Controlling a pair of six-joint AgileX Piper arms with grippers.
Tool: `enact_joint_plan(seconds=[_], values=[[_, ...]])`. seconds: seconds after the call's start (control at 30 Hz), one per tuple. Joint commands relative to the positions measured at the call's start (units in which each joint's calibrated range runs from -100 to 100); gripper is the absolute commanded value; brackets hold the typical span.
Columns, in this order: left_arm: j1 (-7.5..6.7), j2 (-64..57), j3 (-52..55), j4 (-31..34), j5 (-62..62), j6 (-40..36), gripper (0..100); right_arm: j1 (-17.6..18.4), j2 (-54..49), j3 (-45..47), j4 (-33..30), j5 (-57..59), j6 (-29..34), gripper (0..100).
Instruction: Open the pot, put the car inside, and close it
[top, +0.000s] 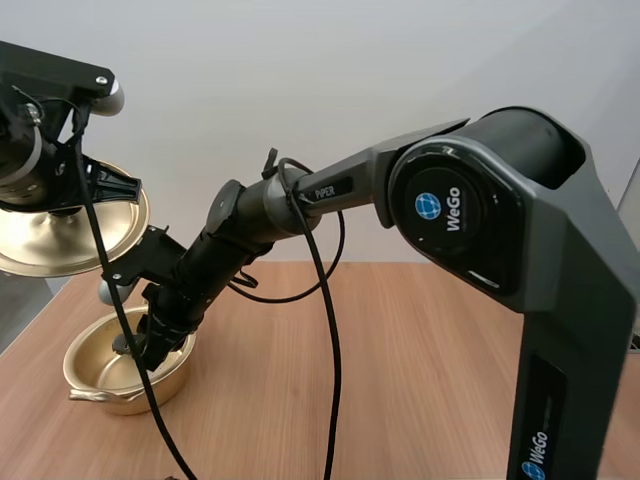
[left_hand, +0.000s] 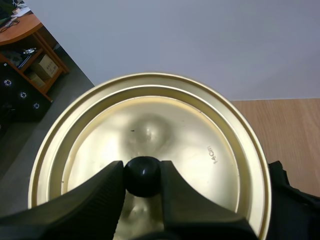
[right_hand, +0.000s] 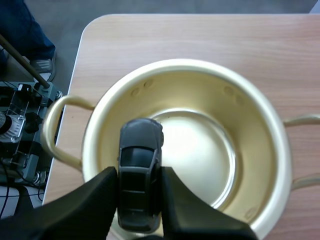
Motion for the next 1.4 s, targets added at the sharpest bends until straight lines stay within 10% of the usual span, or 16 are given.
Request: enact_joint_plan(seconds=[0.0,1.37], values=[[0.03,0.01,-0.01,-0.10,0.07,-0.05,0,-0.01,0.31,-1.69,0.00,0.87,0.00,0],[0.03,0.01,-0.01,-0.13,0.14,-0.86,0,0.05,8.35,-4.78,6.03,-10.91,-2.05,8]])
